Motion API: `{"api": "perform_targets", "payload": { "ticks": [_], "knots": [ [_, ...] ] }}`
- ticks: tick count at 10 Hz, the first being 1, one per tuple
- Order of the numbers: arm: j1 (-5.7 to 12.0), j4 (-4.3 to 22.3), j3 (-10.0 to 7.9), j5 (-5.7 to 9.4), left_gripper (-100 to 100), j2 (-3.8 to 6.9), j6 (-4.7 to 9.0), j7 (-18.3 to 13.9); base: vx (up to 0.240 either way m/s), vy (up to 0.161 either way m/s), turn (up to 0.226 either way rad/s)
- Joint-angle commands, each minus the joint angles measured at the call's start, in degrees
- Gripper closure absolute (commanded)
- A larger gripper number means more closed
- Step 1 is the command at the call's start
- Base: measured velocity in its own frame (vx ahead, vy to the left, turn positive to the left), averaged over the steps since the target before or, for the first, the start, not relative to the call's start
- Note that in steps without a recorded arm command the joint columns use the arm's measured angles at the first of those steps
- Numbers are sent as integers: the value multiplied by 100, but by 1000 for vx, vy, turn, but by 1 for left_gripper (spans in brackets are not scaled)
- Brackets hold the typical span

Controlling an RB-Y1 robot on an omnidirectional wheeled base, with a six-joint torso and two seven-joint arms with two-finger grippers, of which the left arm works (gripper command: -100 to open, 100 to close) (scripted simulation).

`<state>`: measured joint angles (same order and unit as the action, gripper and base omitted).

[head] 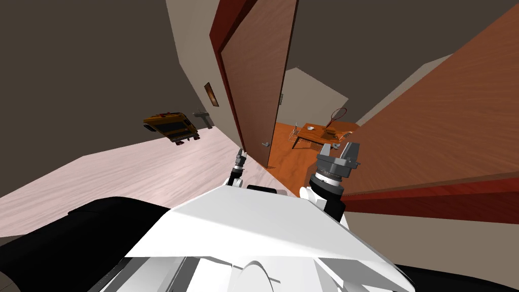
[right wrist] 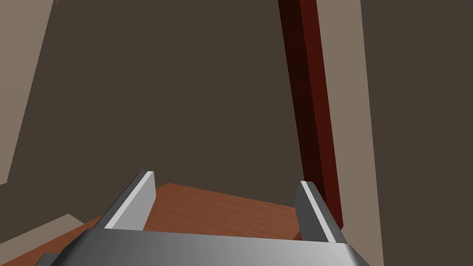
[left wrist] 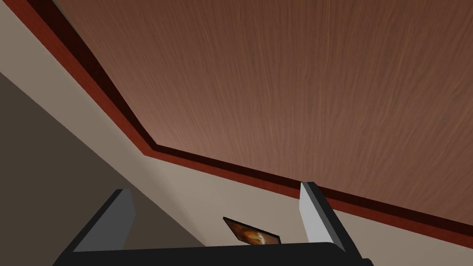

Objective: Push the door open

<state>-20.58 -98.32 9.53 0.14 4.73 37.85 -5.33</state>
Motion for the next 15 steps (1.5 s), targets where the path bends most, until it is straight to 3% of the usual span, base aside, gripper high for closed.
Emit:
{"api": "perform_targets", "payload": {
  "ticks": [1, 5, 7, 15],
  "knots": [
    [18, 205, 87, -29, -100, 25, 25, 6, 89, 49, -88],
    [159, 833, 286, -102, -100, 52, 102, 29, 91, 53, -109],
    [262, 1295, 432, -155, -100, 65, 158, 46, 121, 80, -161],
    [516, 2428, 790, -286, -100, 75, 296, 88, 85, 62, -97]
  ]
}}
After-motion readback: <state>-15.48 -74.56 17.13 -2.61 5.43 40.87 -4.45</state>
